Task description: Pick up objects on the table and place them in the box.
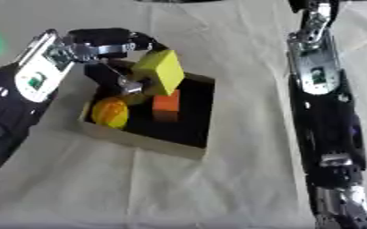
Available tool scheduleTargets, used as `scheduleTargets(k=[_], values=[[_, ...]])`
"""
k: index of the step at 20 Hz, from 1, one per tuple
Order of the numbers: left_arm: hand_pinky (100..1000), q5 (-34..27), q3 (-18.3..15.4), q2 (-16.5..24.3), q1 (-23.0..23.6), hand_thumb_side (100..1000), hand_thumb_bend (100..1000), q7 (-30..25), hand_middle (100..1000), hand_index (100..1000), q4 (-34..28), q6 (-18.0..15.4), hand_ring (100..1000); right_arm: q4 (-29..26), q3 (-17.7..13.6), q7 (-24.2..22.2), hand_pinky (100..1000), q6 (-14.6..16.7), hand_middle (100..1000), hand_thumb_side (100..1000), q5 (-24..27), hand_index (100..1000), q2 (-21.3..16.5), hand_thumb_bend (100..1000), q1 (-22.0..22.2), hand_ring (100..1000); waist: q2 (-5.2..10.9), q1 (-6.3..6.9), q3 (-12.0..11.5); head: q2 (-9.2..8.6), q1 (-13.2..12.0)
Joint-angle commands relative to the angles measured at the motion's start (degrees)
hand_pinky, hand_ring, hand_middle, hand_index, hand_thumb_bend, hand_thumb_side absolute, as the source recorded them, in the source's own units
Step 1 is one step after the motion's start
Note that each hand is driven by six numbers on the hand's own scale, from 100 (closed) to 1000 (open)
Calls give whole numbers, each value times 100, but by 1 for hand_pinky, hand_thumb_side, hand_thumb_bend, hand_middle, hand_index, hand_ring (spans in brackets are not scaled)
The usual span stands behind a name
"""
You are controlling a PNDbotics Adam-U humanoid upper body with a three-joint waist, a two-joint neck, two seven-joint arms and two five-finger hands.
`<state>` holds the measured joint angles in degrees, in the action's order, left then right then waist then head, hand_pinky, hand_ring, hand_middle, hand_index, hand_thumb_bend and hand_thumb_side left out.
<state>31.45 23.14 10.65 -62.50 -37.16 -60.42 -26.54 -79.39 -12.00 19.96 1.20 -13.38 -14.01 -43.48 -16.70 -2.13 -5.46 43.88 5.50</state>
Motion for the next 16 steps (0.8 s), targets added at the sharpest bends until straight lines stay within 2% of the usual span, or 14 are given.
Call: scheduleTargets(k=[1, 4, 7, 9, 10, 11, 13, 15, 16], values=[[989, -364, -43, 151, -122, 659, 100, -1480, 851, 981, -343, -1432, 957, -93, -49, 35, 704, -13, 665, 540, 63, 841, -102, 100, -37, 708, 258, 97, -10, 23, 1], [1000, -679, 72, 248, -143, 764, 100, -1480, 875, 1000, -620, -1393, 979, -96, -55, 53, 703, -14, 664, 542, 81, 840, -93, 100, -3, 707, 275, 120, -28, 23, 9], [1000, -745, 207, 330, -151, 725, 100, -1480, 886, 1000, -752, -1432, 1000, -119, -56, 60, 703, -10, 664, 542, 80, 840, -72, 100, 3, 707, 291, 125, -29, 23, 23], [1000, -655, 257, 354, -146, 571, 100, -1480, 907, 998, -723, -1485, 1000, -131, -60, 68, 702, -14, 663, 543, 79, 839, -61, 100, 7, 707, 296, 123, -22, 23, 23], [1000, -574, 274, 361, -143, 246, 100, -1480, 927, 1000, -689, -1517, 1000, -137, -65, 76, 702, -16, 660, 545, 82, 838, -56, 100, 11, 704, 296, 122, -18, 23, 20], [1000, -463, 300, 364, -138, 190, 100, -1480, 930, 1000, -636, -1550, 1000, -143, -73, 89, 701, -20, 659, 546, 90, 837, -49, 100, 17, 703, 294, 123, -13, 23, 10], [1000, -255, 323, 348, -137, 192, 100, -1480, 942, 1000, -490, -1623, 1000, -154, -80, 115, 700, -29, 657, 547, 111, 836, -38, 100, 32, 701, 287, 125, -5, 23, -5], [1000, -139, 310, 313, -144, 444, 100, -1480, 947, 1000, -353, -1695, 1000, -162, -81, 130, 699, -34, 655, 547, 125, 835, -35, 100, 40, 700, 279, 129, -1, 23, -11], [1000, -120, 296, 291, -147, 655, 100, -1480, 948, 1000, -303, -1727, 1000, -166, -82, 137, 699, -35, 654, 547, 130, 834, -33, 100, 40, 699, 276, 130, 1, 23, -9]])
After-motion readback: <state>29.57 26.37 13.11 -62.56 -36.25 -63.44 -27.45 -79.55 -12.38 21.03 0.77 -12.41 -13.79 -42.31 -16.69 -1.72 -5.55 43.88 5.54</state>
